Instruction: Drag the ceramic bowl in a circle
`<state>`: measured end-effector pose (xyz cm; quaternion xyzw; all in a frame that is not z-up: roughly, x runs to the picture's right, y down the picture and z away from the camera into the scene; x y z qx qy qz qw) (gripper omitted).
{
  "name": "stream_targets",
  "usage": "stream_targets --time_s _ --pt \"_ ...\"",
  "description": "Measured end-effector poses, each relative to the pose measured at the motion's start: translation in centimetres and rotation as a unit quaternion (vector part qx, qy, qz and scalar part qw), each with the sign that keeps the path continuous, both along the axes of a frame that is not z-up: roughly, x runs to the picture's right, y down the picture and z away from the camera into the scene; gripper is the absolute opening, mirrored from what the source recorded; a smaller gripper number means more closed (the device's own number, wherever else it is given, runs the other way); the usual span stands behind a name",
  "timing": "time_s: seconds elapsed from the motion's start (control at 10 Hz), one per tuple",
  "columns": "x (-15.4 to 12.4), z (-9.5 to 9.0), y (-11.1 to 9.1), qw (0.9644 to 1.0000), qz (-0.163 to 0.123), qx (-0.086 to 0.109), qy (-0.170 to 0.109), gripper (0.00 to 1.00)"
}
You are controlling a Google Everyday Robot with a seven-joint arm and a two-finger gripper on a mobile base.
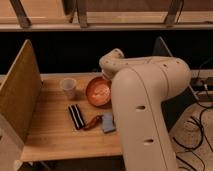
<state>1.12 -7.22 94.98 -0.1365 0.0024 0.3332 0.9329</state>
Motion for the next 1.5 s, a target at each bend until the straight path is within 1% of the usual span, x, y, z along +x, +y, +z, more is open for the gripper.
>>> stream_targets --time_s 0.1,0.2,0.4,0.6,0.7,0.8,1.0,1.1,1.2,1.3,1.4,1.5 --pt "-1.4 0.1 -0.1 0.9999 -0.004 0.003 -0.016 0.0" --pt "-3.0 0.0 0.6 0.9993 -0.006 0.0 -0.036 0.0" --pt "-4.5 -0.3 2.5 0.9983 -0.009 -0.012 -0.056 0.0" --pt "-4.3 -0.9 4.7 0.9978 -0.01 -0.027 -0.06 0.0" --pt "-3.6 -1.1 5.4 0.9978 -0.01 -0.033 -0.056 0.0" --pt "-2.0 -1.5 5.6 0.9984 -0.006 -0.035 -0.044 0.0" --pt "0.9 -1.8 4.4 0.9996 0.004 -0.024 -0.016 0.0" --pt "1.9 -1.8 3.4 0.9998 0.007 -0.015 -0.006 0.0" --pt "2.1 -1.7 2.3 0.9999 0.009 -0.006 -0.003 0.0" --pt "1.6 -1.4 1.5 0.9999 0.011 0.001 -0.007 0.0" --pt "0.5 -1.1 1.0 0.9997 0.011 0.007 -0.02 0.02" --pt "-0.9 -0.8 0.9 0.9993 0.012 0.008 -0.036 0.09"
